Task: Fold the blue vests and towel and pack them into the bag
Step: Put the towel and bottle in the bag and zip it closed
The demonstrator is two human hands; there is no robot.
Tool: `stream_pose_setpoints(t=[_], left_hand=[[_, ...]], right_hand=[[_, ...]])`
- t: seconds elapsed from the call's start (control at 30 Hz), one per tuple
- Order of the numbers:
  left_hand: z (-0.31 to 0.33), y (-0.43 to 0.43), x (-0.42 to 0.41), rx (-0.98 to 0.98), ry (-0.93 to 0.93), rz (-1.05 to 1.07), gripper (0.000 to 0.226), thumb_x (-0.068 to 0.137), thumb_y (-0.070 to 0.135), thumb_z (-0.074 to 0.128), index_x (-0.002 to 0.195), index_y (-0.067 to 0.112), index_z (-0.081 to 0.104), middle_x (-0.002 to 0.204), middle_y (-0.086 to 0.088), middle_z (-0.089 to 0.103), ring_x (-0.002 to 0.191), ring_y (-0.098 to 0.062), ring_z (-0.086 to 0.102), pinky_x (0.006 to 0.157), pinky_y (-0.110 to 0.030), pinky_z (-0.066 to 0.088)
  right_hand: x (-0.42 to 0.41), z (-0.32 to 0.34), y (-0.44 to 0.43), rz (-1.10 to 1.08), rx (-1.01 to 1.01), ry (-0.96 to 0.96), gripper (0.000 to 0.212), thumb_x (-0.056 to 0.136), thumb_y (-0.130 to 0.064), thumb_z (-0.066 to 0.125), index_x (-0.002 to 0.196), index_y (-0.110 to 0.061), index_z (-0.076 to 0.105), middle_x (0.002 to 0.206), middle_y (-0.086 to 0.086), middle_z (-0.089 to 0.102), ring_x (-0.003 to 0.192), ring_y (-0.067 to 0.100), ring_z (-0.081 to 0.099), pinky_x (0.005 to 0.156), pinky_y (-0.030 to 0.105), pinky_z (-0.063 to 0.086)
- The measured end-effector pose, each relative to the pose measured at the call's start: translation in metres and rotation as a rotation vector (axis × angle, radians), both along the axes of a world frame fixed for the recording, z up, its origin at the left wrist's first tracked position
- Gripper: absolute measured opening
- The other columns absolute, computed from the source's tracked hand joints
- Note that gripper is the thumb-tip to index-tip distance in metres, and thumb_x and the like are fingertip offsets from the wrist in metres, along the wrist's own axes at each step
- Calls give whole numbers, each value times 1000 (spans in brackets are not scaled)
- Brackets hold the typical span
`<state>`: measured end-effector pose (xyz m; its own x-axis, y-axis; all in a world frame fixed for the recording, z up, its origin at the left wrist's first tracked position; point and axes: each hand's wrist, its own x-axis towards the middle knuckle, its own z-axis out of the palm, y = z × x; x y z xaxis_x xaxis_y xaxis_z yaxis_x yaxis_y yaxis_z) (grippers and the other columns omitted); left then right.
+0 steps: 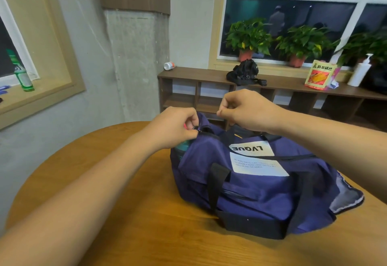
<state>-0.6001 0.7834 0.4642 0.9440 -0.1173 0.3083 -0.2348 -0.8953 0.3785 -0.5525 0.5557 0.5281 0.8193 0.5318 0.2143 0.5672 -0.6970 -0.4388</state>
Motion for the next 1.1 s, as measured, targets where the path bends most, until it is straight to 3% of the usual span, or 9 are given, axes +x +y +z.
stream_pose_setpoints(t=[0.1, 0.3, 0.4, 0.47, 0.57, 0.7, 0.87, 1.03, 1.1], left_hand=[[9, 1, -1, -158, 66, 40, 12, 87, 22, 85, 91, 26, 74, 82, 8, 74, 78, -5, 69, 76, -28, 57], [6, 4, -7, -554, 123, 148, 7, 90, 9, 81, 94, 11, 76, 80, -7, 79, 74, -16, 74, 78, -31, 60], [1, 5, -10, -643, 118, 167, 7, 91, 4, 77, 96, 8, 75, 77, -10, 76, 63, -5, 66, 67, -22, 54], [0, 5, -11, -705, 124, 176, 7, 93, 2, 75, 99, 5, 73, 71, -4, 74, 56, -2, 62, 54, -13, 46], [-2, 7, -12, -762, 143, 187, 13, 95, 8, 74, 106, 3, 69, 80, -6, 79, 62, -5, 66, 54, -18, 45], [-2, 9, -13, -786, 120, 217, 14, 94, 6, 74, 106, 1, 69, 81, -9, 79, 58, -4, 64, 50, -13, 44], [-4, 11, -14, -764, 110, 246, 9, 94, 4, 70, 102, 7, 72, 70, 2, 74, 52, 5, 58, 47, -9, 41], [-5, 15, -14, -789, 89, 241, 9, 91, 1, 71, 98, 8, 71, 61, 6, 69, 55, 0, 60, 47, -11, 42], [-7, 16, -13, -805, 84, 243, 10, 91, 2, 72, 99, 7, 71, 62, 6, 69, 56, -1, 59, 47, -11, 42]], right_hand=[[-1, -2, 4, 20, 20, 20, 17, 98, -29, 70, 87, -16, 72, 73, -2, 76, 60, 0, 63, 55, 11, 42], [-6, -13, 21, 120, -85, -65, 10, 94, -30, 74, 89, -21, 73, 78, -8, 72, 77, 6, 66, 66, 24, 43], [-10, -17, 33, 154, -174, -143, 7, 95, -28, 71, 89, -24, 74, 78, -12, 66, 83, 12, 64, 67, 26, 41], [-9, -19, 41, 129, -233, -160, 22, 97, -34, 69, 78, -24, 70, 75, -10, 63, 81, 18, 64, 67, 30, 41], [-12, -21, 51, 52, -330, -244, 47, 98, -59, 62, 72, -21, 62, 72, -2, 58, 73, 22, 59, 62, 33, 39], [-26, -31, 61, 102, -461, -552, 46, 89, -68, 66, 97, -23, 56, 85, -1, 54, 79, 28, 56, 65, 36, 38], [-29, -41, 74, 160, -566, -622, 53, 92, -64, 65, 121, -19, 60, 105, 3, 66, 83, 27, 62, 66, 37, 40], [-34, -40, 82, 125, -619, -600, 40, 102, -50, 58, 122, -16, 60, 95, 2, 59, 79, 25, 60, 70, 39, 53], [-36, -42, 84, 103, -636, -604, 30, 106, -41, 54, 120, -15, 61, 88, 1, 54, 74, 24, 55, 67, 39, 50]])
